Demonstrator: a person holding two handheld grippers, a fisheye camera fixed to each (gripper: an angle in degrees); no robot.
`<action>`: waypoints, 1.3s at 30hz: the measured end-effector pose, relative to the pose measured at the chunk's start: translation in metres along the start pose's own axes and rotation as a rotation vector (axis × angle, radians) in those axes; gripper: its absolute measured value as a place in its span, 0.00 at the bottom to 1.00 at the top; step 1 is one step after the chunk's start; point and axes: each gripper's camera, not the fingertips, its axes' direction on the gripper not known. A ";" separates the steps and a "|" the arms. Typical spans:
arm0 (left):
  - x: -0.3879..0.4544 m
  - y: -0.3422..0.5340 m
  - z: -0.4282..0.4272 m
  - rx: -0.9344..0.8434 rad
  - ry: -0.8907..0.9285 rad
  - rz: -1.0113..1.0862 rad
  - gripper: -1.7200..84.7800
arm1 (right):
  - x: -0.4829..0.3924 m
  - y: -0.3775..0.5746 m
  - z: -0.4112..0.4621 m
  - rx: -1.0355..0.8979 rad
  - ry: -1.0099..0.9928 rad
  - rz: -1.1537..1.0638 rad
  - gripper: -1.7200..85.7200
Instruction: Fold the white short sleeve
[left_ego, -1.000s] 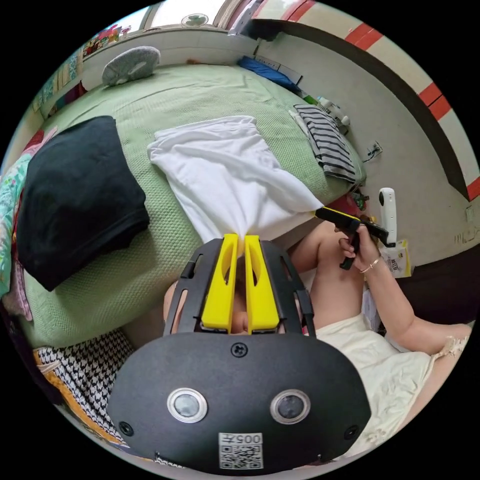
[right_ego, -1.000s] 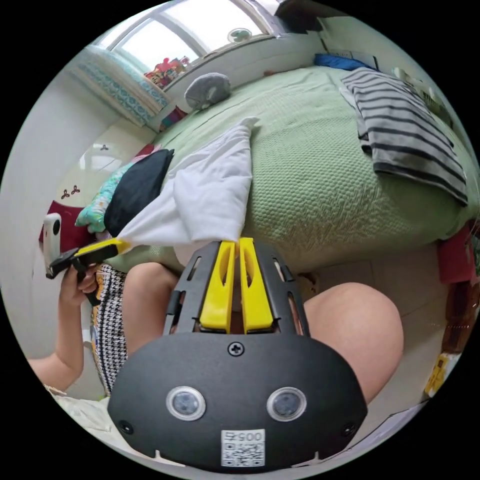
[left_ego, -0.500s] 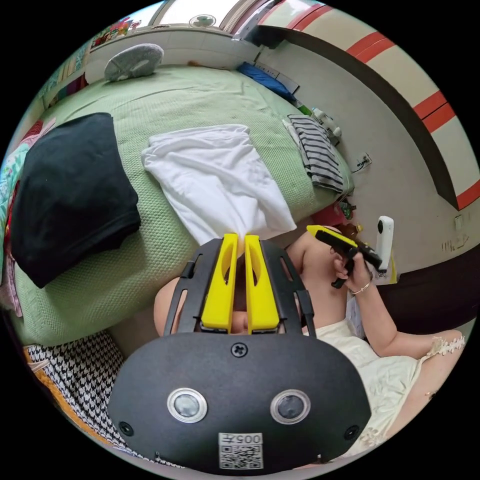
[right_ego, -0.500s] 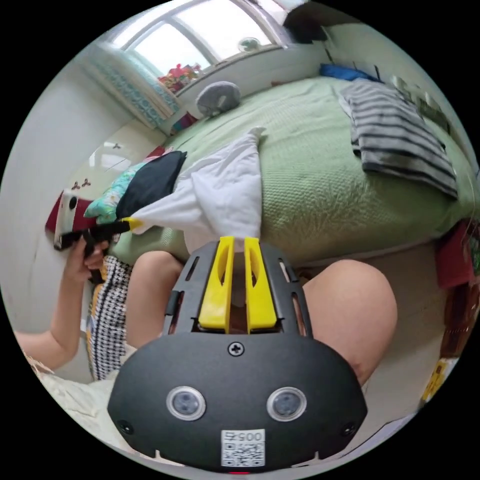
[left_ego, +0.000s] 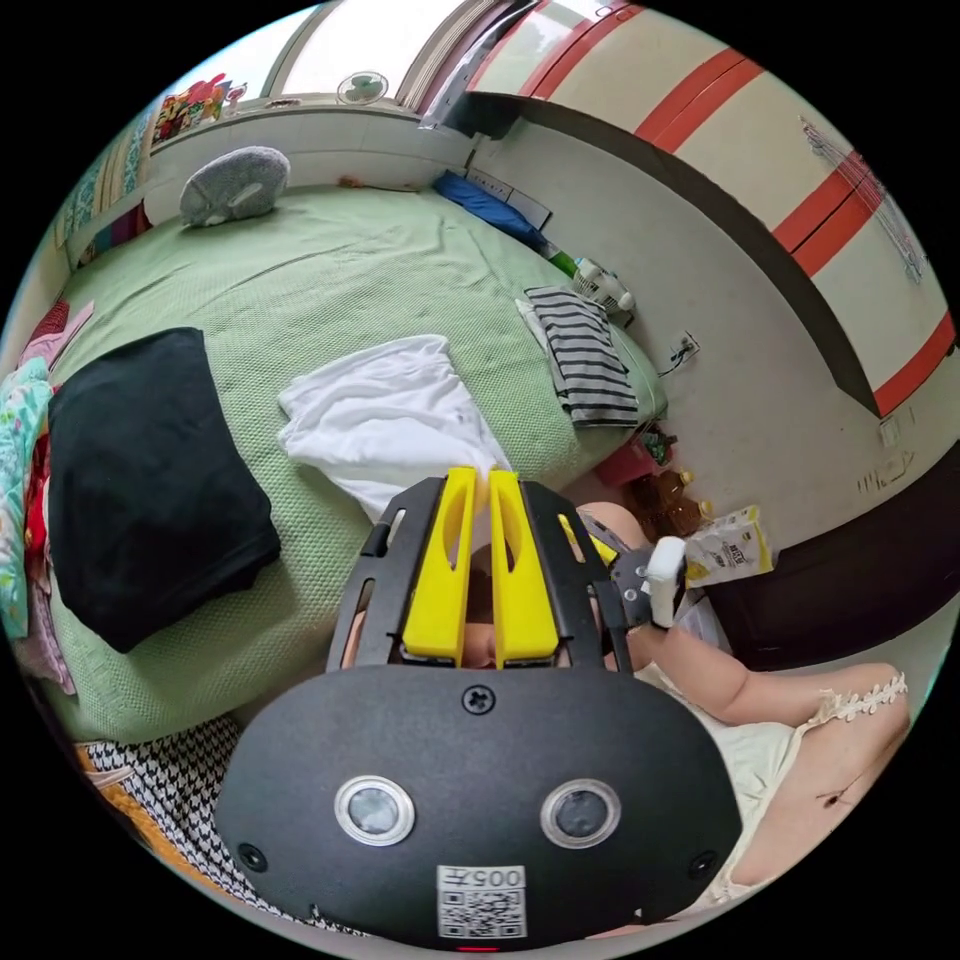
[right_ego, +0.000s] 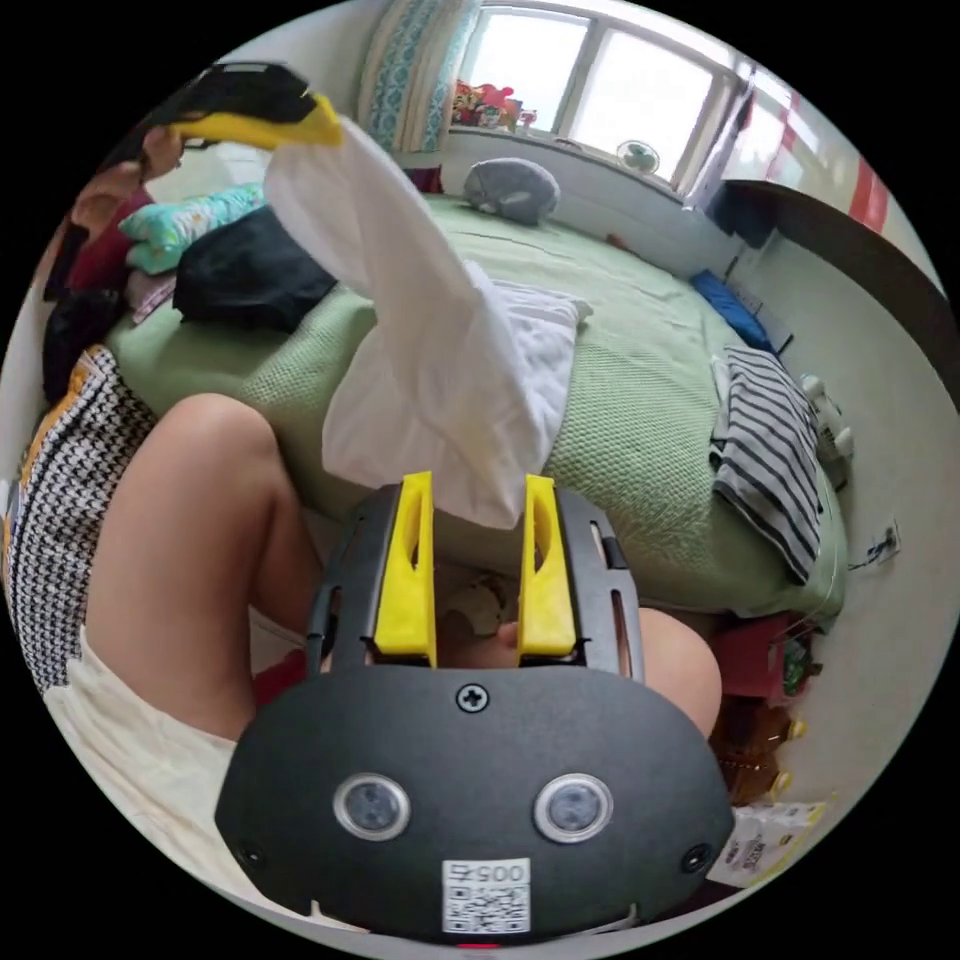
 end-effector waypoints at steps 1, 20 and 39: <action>0.000 -0.001 -0.001 0.001 0.002 -0.002 0.06 | -0.002 -0.002 0.001 -0.001 0.025 -0.005 0.17; -0.026 0.034 0.084 -0.181 0.048 -0.096 0.06 | 0.178 0.022 -0.010 0.083 -0.446 0.717 0.00; -0.067 0.072 0.137 -0.277 -0.032 -0.228 0.08 | 0.231 -0.021 -0.022 -0.082 -0.291 0.478 0.02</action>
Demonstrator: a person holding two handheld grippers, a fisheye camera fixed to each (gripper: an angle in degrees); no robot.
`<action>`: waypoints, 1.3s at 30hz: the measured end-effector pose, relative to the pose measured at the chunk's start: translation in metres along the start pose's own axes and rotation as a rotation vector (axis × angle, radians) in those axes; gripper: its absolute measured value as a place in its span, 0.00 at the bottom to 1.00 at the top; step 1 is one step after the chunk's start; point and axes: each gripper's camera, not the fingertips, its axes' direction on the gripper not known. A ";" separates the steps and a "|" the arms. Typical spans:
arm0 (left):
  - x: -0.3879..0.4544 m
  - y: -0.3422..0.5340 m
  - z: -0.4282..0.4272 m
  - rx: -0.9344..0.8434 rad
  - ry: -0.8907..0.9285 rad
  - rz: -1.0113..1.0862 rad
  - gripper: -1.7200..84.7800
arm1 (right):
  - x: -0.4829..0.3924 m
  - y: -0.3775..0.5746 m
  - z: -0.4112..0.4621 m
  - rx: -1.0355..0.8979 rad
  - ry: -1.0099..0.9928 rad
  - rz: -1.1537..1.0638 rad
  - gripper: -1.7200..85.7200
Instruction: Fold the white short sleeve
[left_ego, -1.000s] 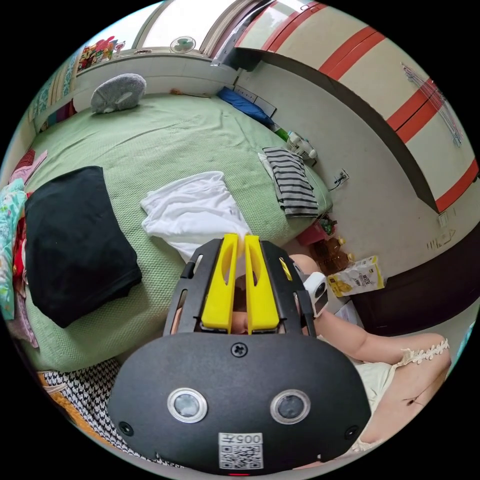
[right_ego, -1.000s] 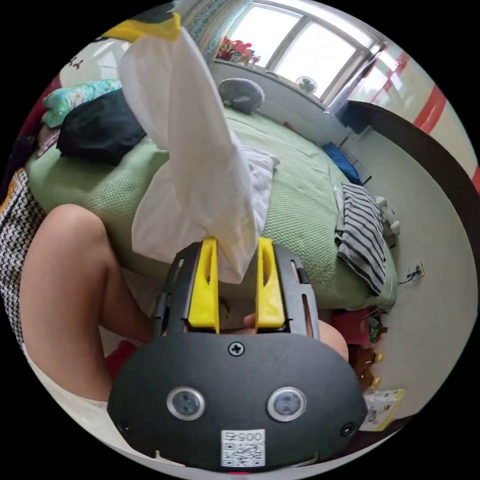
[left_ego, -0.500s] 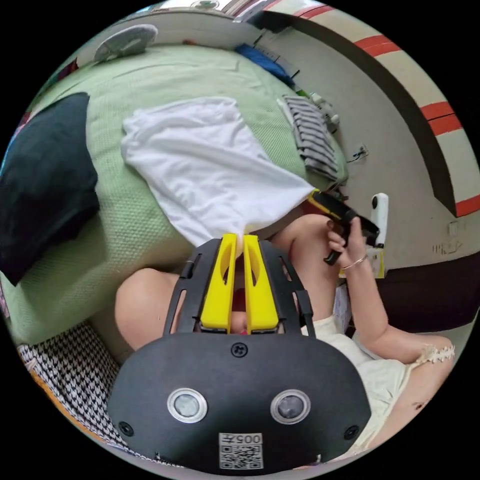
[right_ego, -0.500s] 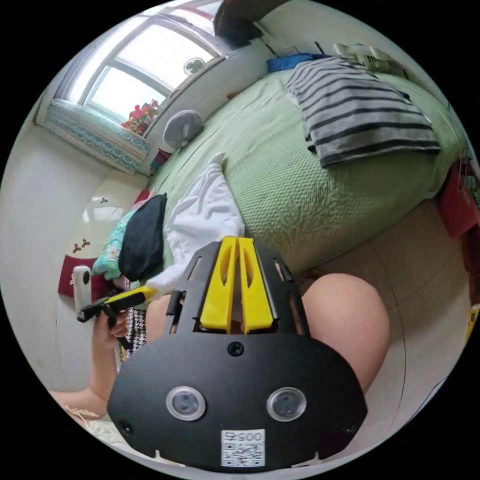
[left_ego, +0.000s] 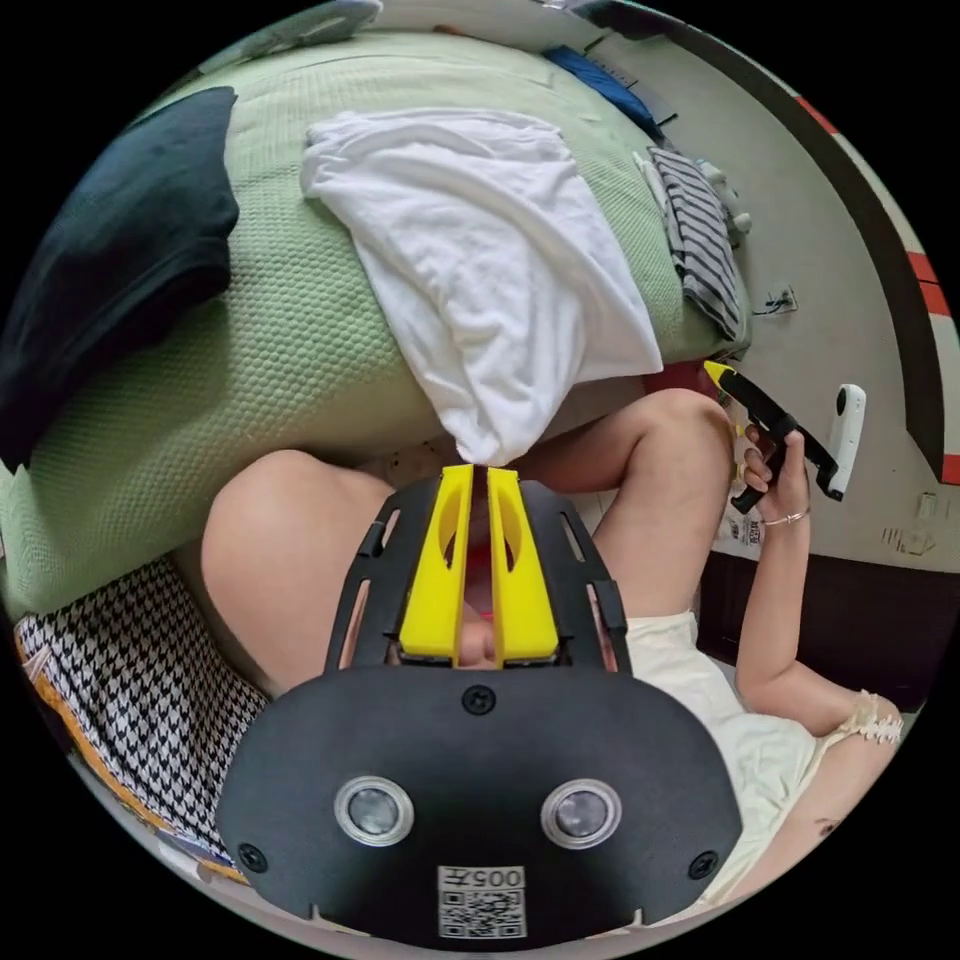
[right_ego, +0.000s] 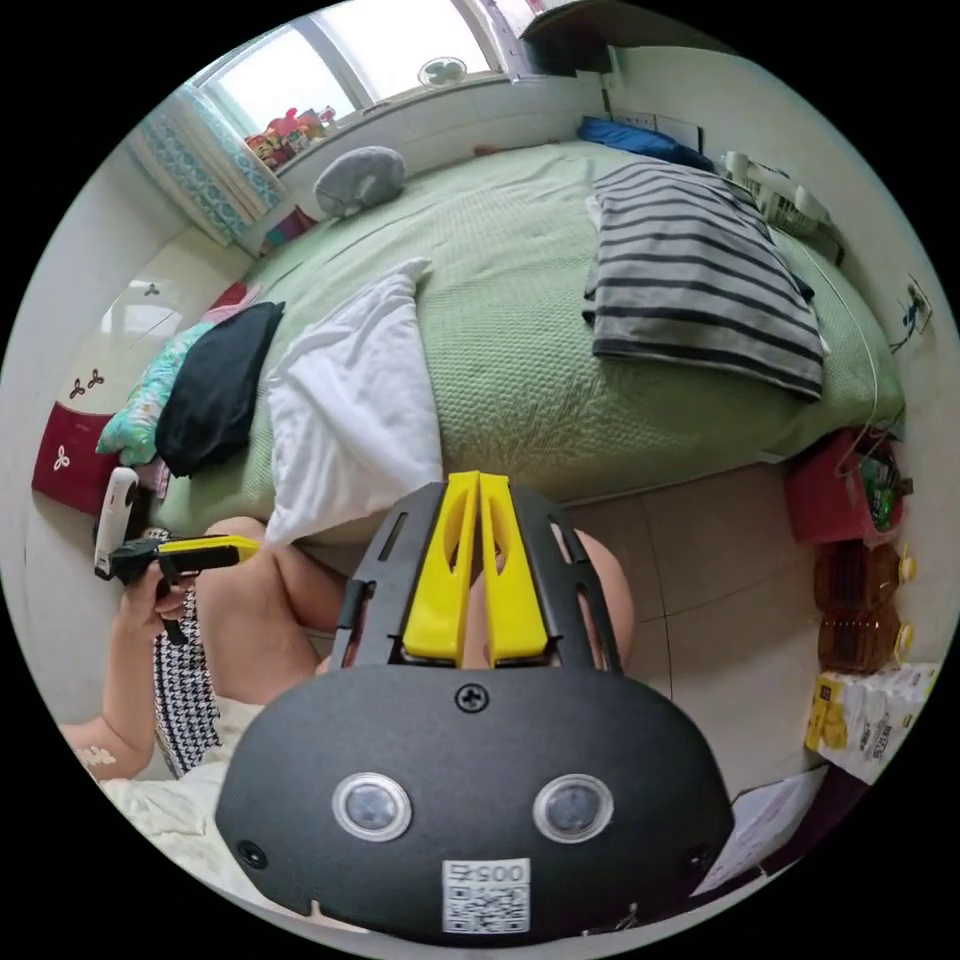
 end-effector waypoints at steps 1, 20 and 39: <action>-0.001 -0.004 -0.006 0.031 -0.005 0.002 0.09 | -0.004 -0.006 -0.001 0.007 -0.005 -0.022 0.03; -0.065 -0.150 0.021 0.100 -0.312 -0.007 0.10 | -0.078 -0.273 0.126 -0.246 0.118 -0.338 0.10; -0.101 -0.097 -0.023 0.289 -0.028 -0.062 0.10 | -0.018 -0.324 0.080 -0.149 -0.003 -0.241 0.13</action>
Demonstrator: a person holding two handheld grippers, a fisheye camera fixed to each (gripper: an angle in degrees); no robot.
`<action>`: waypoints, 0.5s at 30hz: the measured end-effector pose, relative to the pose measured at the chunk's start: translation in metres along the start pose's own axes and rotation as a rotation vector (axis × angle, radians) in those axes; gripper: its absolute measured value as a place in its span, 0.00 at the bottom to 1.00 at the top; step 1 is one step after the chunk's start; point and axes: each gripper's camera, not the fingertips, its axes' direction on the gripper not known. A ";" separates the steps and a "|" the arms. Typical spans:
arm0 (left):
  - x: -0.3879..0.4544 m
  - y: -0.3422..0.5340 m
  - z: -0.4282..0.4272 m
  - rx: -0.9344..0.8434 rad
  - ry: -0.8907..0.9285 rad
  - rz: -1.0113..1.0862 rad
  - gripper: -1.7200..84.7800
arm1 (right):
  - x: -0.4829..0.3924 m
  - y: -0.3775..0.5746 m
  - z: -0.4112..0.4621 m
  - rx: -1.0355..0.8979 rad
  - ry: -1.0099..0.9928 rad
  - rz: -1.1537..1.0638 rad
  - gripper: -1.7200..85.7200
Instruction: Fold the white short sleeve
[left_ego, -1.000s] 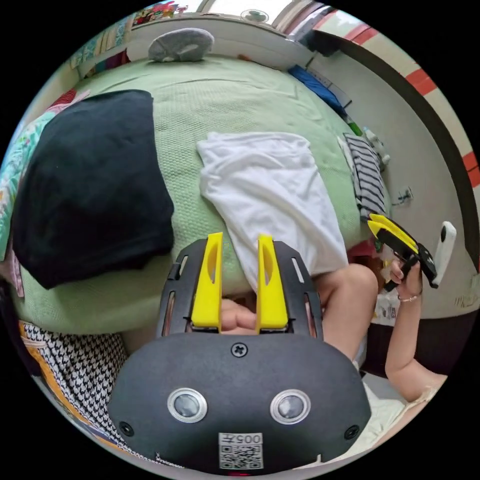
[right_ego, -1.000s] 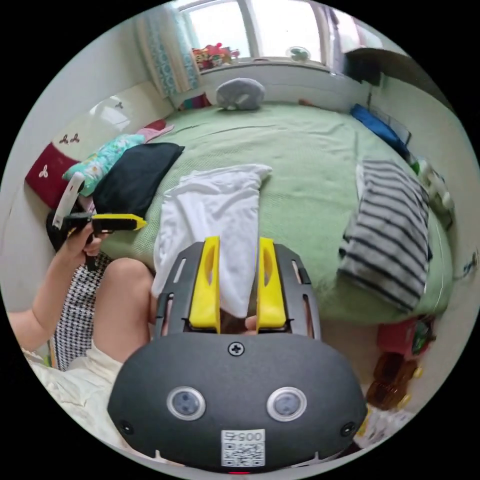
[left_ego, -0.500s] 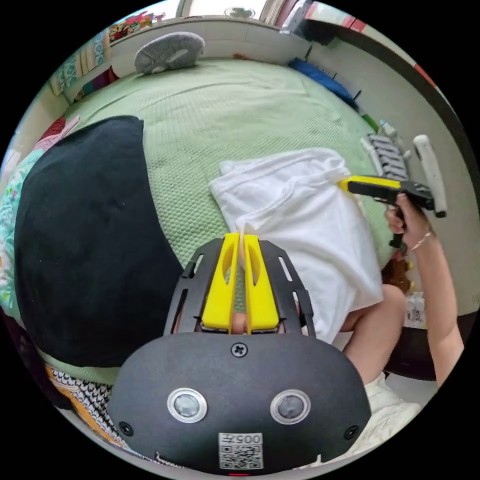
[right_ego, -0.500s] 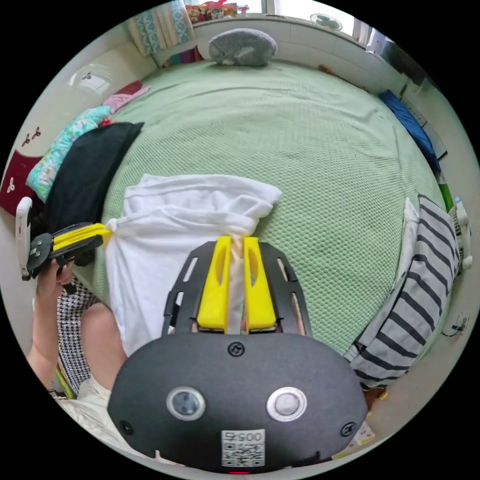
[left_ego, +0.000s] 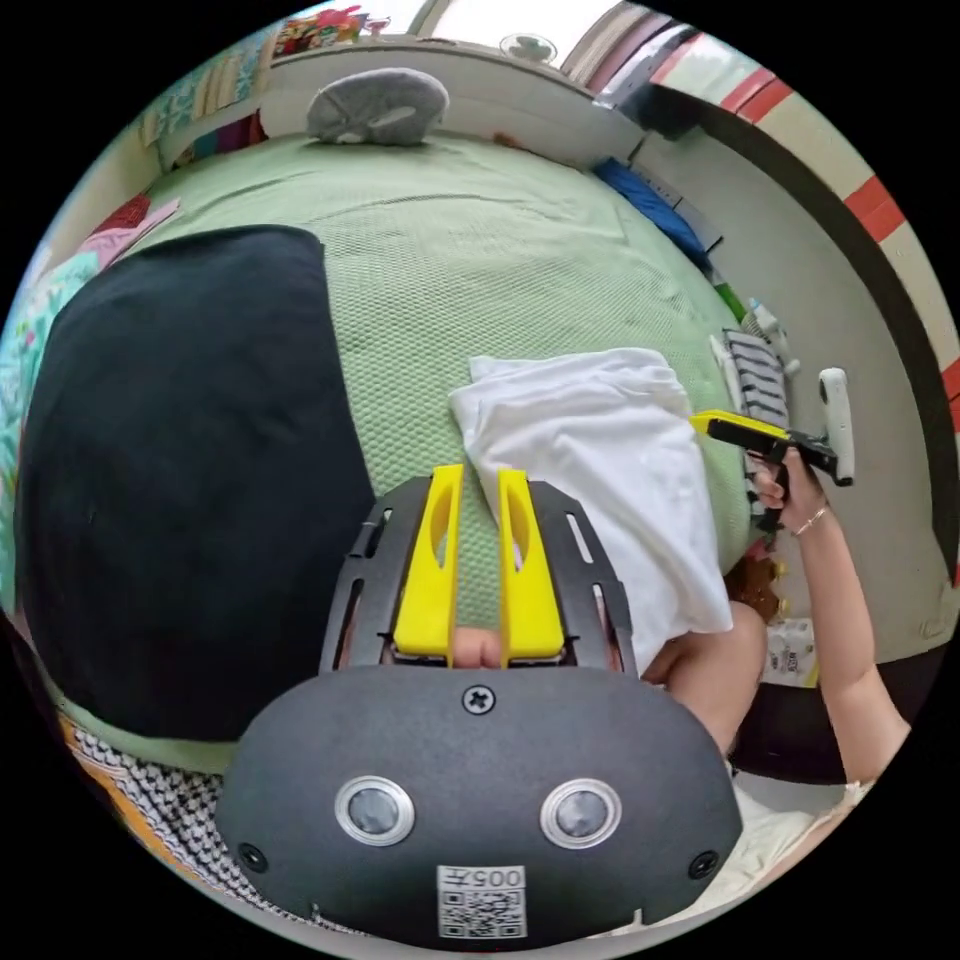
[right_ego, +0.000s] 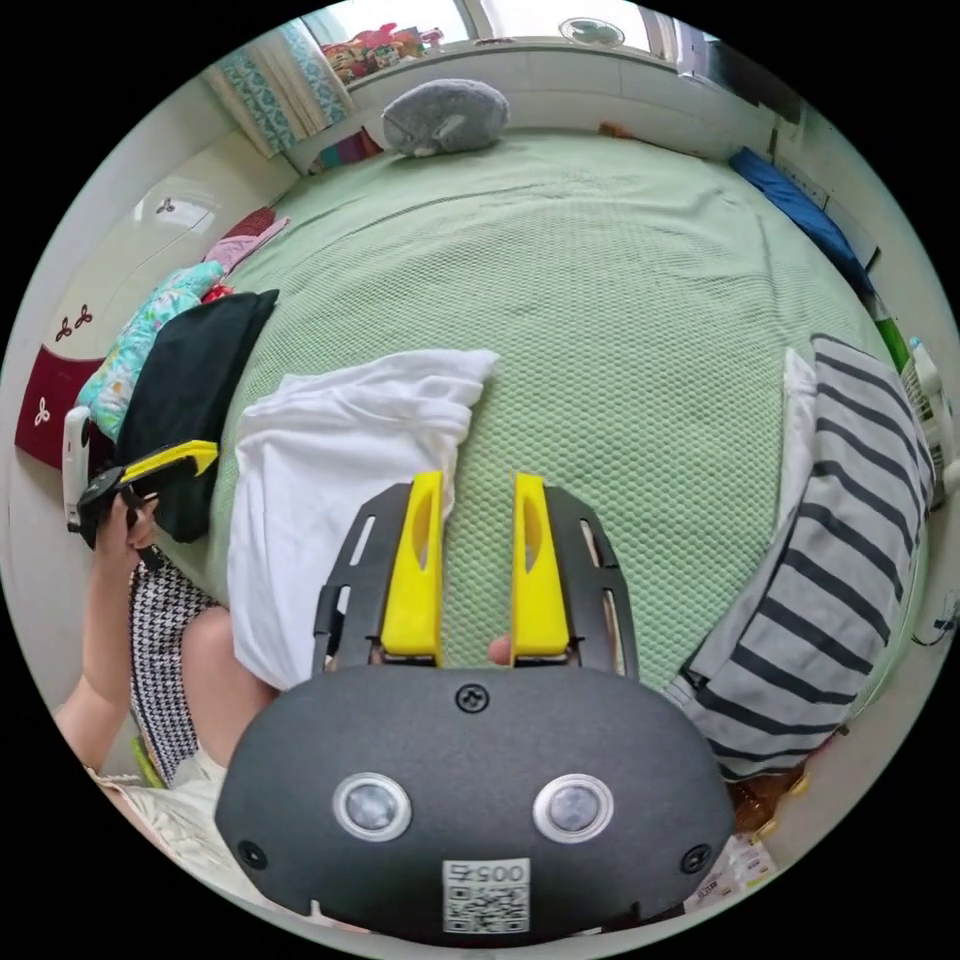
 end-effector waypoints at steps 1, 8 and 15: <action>0.004 0.008 -0.003 0.001 0.008 0.007 0.10 | 0.001 0.001 -0.003 0.006 -0.005 0.000 0.13; 0.070 0.107 0.021 0.028 0.001 0.021 0.16 | -0.014 0.008 -0.018 0.043 -0.034 -0.060 0.13; 0.080 0.153 0.076 0.039 -0.140 -0.121 0.21 | -0.032 -0.006 -0.024 0.041 0.012 -0.158 0.17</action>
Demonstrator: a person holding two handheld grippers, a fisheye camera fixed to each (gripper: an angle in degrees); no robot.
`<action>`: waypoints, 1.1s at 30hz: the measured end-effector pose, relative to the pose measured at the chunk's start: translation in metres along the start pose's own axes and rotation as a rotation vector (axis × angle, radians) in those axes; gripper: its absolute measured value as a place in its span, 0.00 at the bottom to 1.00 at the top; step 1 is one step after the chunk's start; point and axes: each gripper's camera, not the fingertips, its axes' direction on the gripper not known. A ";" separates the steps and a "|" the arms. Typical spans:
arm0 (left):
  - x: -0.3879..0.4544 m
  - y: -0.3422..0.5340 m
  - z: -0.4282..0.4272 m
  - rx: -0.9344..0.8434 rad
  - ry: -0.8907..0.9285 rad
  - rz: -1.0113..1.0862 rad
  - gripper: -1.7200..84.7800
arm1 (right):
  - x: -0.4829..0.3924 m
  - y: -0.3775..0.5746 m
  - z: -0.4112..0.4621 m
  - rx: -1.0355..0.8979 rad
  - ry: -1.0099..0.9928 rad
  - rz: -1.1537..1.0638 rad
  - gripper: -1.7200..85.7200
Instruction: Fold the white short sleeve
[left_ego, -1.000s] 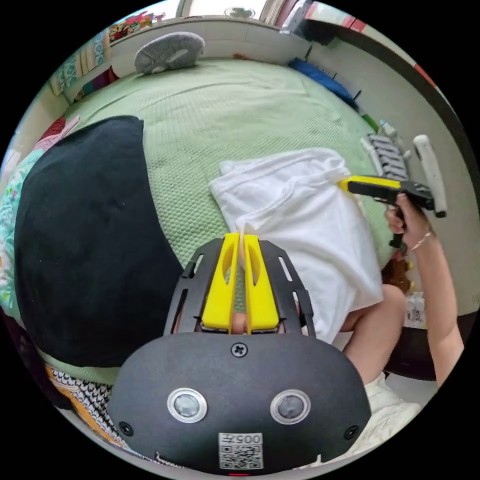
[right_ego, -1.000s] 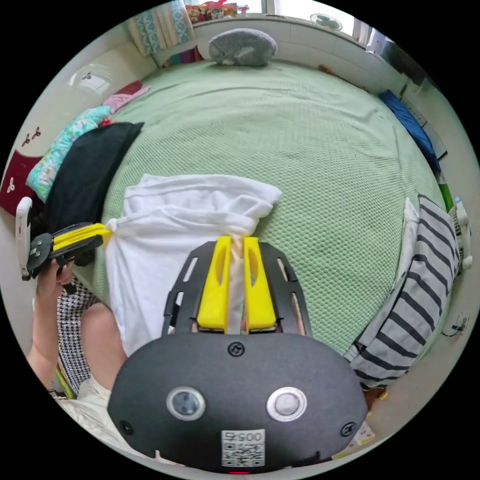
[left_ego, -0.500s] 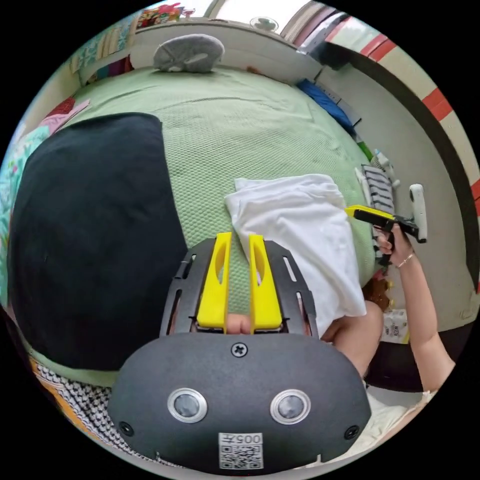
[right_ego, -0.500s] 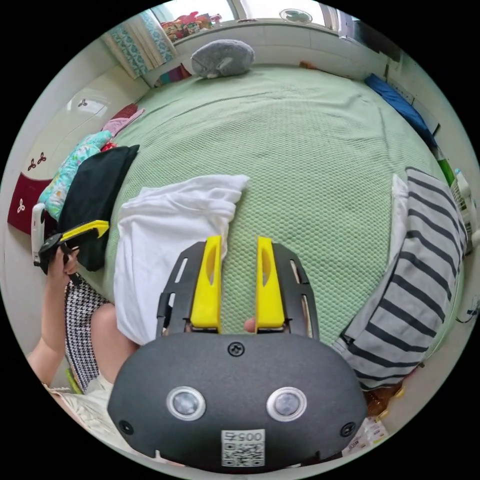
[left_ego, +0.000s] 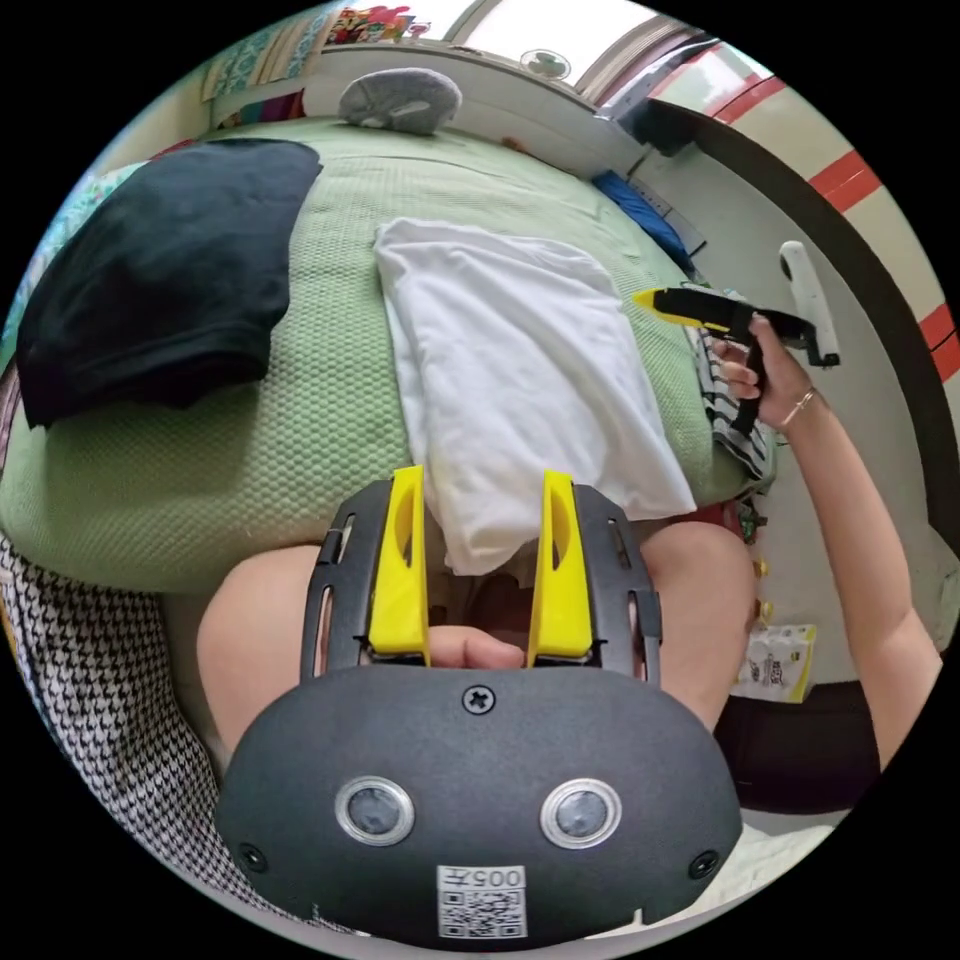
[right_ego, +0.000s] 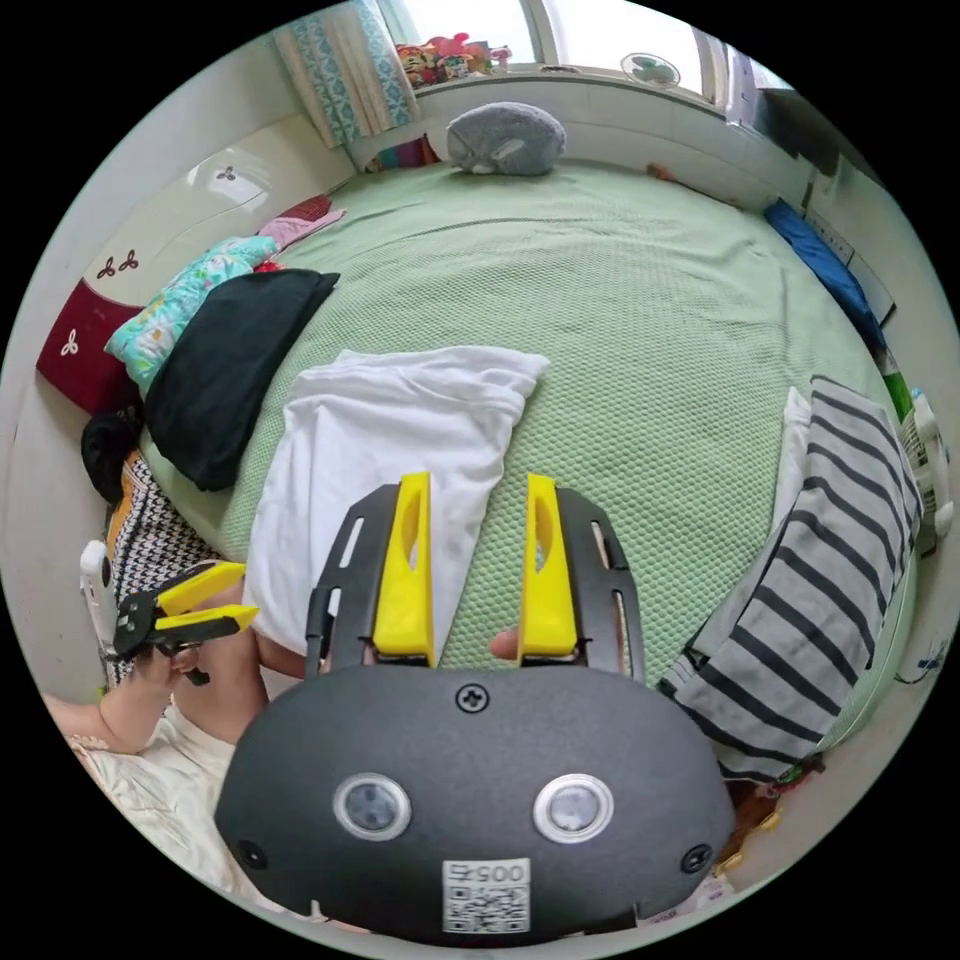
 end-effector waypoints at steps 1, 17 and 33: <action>0.001 0.002 0.001 0.012 -0.009 -0.003 0.21 | 0.000 -0.002 0.000 0.002 -0.002 -0.006 0.17; 0.007 0.019 0.060 -0.032 0.052 -0.098 0.18 | -0.021 -0.049 0.054 -0.065 0.068 -0.050 0.16; 0.067 0.029 0.064 -0.067 0.036 0.038 0.08 | -0.071 -0.001 -0.022 0.050 0.187 -0.077 0.03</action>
